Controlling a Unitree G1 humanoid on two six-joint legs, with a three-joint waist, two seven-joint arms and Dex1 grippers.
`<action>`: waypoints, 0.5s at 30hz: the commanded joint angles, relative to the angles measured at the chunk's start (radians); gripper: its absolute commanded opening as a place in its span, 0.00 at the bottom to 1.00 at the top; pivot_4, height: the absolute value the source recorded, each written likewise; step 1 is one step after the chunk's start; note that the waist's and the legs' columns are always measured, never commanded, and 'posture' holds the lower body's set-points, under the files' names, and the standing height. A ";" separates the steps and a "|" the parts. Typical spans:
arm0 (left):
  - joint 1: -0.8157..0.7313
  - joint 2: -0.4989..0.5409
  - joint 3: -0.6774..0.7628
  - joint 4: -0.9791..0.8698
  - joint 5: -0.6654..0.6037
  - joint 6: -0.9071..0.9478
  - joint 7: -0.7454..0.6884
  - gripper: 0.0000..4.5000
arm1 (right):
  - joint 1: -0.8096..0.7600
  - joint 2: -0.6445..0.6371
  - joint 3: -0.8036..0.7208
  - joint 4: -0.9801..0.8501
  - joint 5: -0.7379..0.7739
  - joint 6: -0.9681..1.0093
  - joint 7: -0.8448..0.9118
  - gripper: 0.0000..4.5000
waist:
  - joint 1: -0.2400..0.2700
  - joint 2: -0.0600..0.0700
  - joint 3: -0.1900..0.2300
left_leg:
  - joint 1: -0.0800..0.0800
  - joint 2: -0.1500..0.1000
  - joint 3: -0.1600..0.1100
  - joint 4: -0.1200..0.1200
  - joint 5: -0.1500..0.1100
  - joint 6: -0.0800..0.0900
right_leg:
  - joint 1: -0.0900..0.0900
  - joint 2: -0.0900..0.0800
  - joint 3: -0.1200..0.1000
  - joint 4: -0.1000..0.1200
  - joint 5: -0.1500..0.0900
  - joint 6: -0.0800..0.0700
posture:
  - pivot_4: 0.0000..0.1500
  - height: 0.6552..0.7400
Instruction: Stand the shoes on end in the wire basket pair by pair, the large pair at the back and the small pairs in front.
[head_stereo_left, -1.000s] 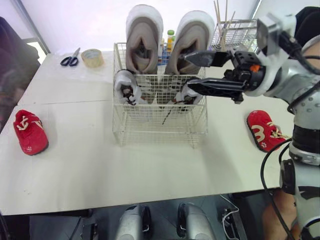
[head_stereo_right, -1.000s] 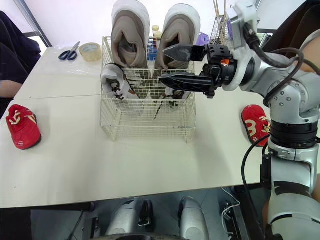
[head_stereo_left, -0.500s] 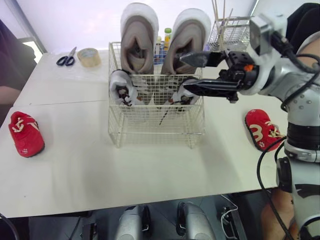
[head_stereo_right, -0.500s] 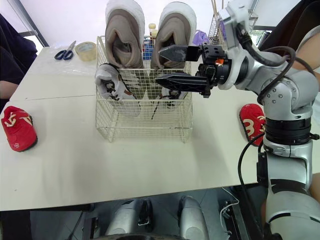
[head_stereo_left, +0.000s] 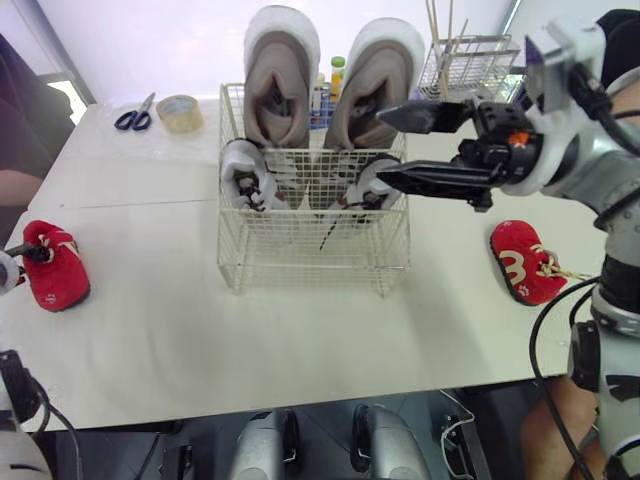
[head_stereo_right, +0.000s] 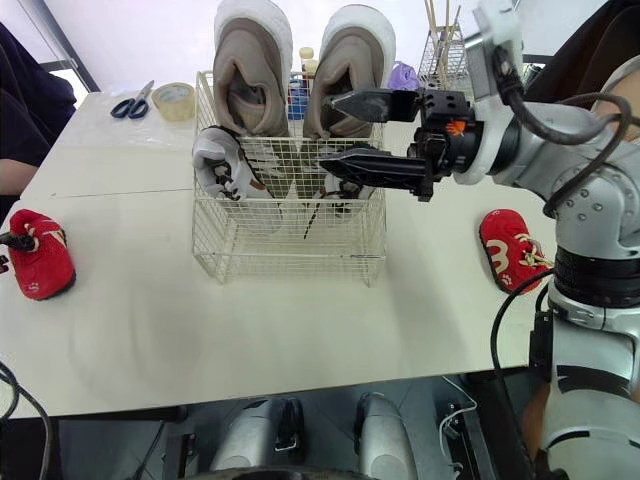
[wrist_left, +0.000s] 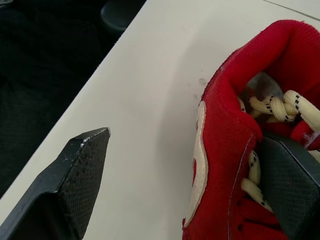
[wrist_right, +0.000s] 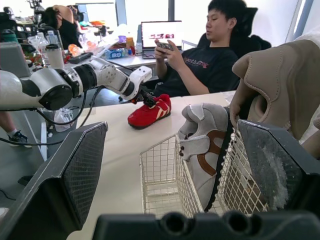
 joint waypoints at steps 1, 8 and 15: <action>-0.041 0.014 -0.009 0.039 0.044 -0.051 -0.017 1.00 | 0.007 -0.020 -0.049 -0.046 0.032 0.007 -0.025 1.00 | 0.000 0.000 0.000 | 0.000 0.000 0.000 0.000 0.000 0.000 | 0.000 0.000 0.000 0.000 0.000 0.000 | 1.00 1.00; -0.065 0.038 0.041 0.002 0.042 -0.027 -0.017 1.00 | 0.023 -0.022 -0.057 -0.061 0.044 0.007 -0.051 1.00 | -0.002 -0.001 0.000 | 0.000 0.000 0.000 0.001 0.000 0.001 | 0.000 0.000 0.000 0.000 0.000 0.000 | 1.00 1.00; 0.005 0.057 0.173 -0.282 -0.047 0.215 -0.014 1.00 | 0.031 -0.025 -0.061 -0.061 0.050 0.005 -0.062 1.00 | -0.005 -0.010 0.001 | -0.001 0.000 -0.001 0.001 0.000 0.002 | 0.000 0.000 0.000 0.000 0.000 0.000 | 1.00 1.00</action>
